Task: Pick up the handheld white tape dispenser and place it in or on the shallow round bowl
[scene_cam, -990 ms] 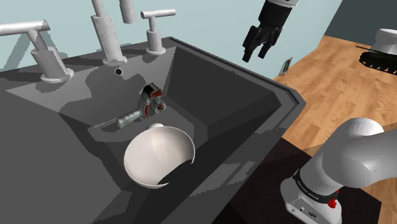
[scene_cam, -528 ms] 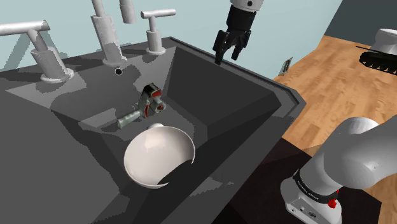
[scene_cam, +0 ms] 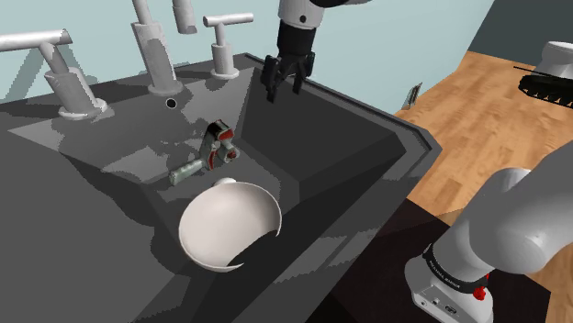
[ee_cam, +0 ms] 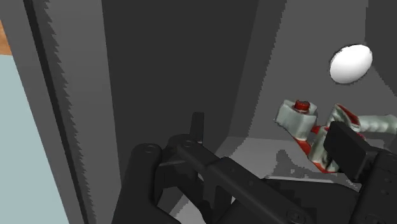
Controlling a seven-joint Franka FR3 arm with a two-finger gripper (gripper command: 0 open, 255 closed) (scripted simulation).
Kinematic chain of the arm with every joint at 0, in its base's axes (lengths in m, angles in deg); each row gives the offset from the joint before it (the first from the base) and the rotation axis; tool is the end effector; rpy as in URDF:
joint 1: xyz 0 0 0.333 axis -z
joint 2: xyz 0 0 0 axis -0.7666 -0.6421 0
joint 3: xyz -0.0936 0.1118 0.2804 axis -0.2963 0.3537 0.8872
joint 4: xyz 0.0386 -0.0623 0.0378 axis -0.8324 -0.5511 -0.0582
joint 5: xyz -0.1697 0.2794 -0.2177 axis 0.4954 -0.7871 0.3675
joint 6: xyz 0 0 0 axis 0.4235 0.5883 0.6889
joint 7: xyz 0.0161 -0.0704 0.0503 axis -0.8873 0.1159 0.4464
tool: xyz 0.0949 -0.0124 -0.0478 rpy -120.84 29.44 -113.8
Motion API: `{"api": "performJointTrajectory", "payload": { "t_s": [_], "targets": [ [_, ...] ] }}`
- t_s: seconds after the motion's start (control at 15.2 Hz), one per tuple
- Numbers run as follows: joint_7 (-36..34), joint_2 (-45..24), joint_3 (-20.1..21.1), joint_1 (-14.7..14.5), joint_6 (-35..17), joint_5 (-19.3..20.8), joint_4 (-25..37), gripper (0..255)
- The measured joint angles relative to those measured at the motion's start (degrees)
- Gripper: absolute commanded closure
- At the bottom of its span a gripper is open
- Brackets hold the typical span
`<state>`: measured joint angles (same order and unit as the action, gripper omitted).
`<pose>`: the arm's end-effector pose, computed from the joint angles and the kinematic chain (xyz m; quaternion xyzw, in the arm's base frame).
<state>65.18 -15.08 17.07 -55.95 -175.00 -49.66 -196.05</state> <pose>0.4837 0.1513 0.5817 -0.9961 -0.0573 -0.0542 0.0398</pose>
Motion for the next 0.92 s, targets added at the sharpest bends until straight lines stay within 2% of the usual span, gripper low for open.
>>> {"api": "performJointTrajectory", "payload": {
  "t_s": [0.4,0.86,0.92],
  "targets": [
    [-2.83,-11.03,3.51,-2.41,-1.44,2.31,9.33,0],
    [-5.94,-26.25,6.21,-6.43,0.25,7.01,25.46,0],
    [-6.08,-27.23,6.29,-6.72,0.18,7.33,26.31,0]
  ]
}}
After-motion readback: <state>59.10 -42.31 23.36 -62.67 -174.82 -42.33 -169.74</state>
